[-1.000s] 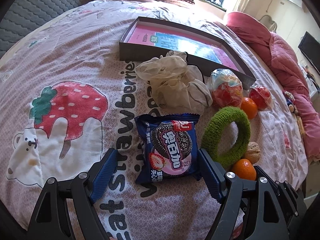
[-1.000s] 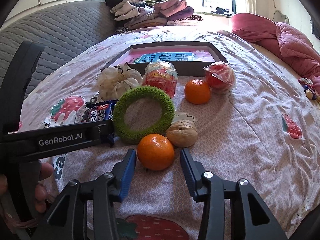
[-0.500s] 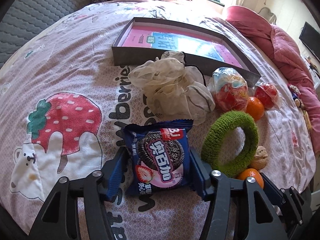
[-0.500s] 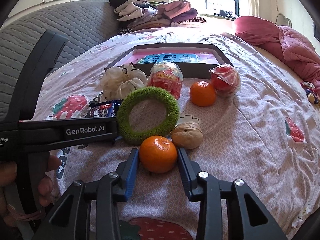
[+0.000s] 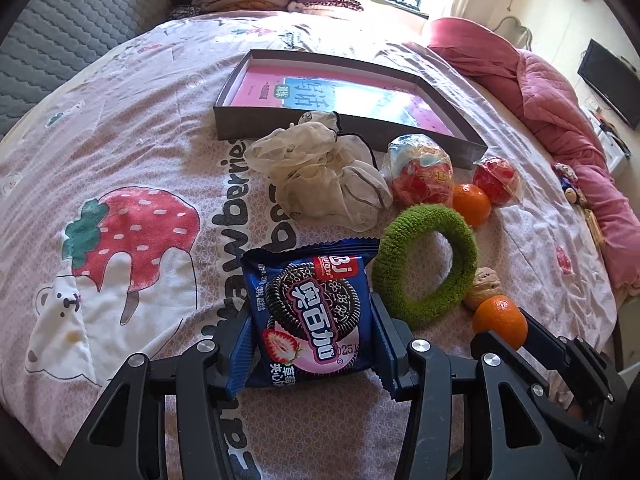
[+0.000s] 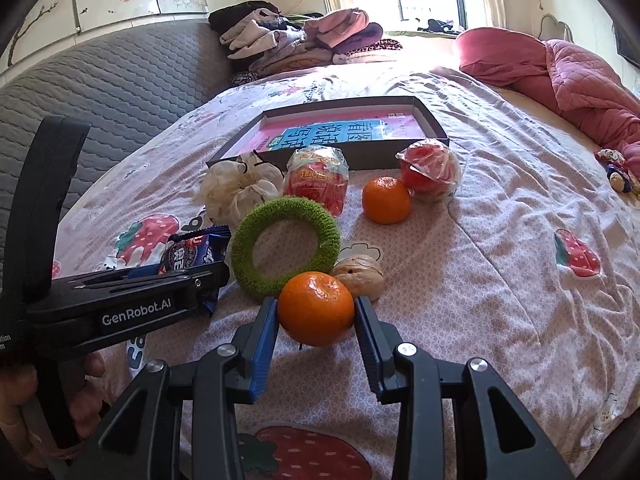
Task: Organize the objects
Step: 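Close the left tool on the cookie pack while the right tool grasps the orange, then lift and carry the cookie pack and orange over the tray with both tools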
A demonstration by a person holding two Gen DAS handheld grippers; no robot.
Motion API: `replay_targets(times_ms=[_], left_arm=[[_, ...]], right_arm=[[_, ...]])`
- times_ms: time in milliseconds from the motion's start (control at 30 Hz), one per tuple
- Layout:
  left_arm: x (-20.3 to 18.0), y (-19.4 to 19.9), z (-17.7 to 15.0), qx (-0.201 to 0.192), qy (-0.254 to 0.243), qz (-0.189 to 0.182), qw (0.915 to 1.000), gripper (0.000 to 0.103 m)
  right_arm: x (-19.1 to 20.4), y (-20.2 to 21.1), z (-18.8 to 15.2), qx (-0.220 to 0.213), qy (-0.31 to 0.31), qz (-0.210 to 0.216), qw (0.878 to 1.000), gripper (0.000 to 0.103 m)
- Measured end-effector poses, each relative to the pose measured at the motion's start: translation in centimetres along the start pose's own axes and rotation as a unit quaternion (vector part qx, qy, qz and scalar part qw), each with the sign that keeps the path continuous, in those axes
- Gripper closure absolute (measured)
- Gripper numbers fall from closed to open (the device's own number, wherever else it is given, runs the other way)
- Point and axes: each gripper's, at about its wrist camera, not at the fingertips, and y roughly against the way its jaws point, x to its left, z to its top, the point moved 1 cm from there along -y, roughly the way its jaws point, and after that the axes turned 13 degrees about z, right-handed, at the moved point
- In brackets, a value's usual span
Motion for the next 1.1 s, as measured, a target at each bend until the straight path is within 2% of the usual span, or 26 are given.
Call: replay_targets(times_ms=[667,1100], left_arm=[[-0.3,4.4,-0.1,-0.043,-0.003,0.001,0.9991,0.05],[-1.5,4.3,1.2,-0.066,-0.017,0.006,0.9977,0.05]], right_arm=[[0.7,2.2,1.8,-0.038,0.036,-0.007,0.999,0.064],[-0.1,1.5,3.7,-0.051,0.053,-0.012,0.997,0.064]])
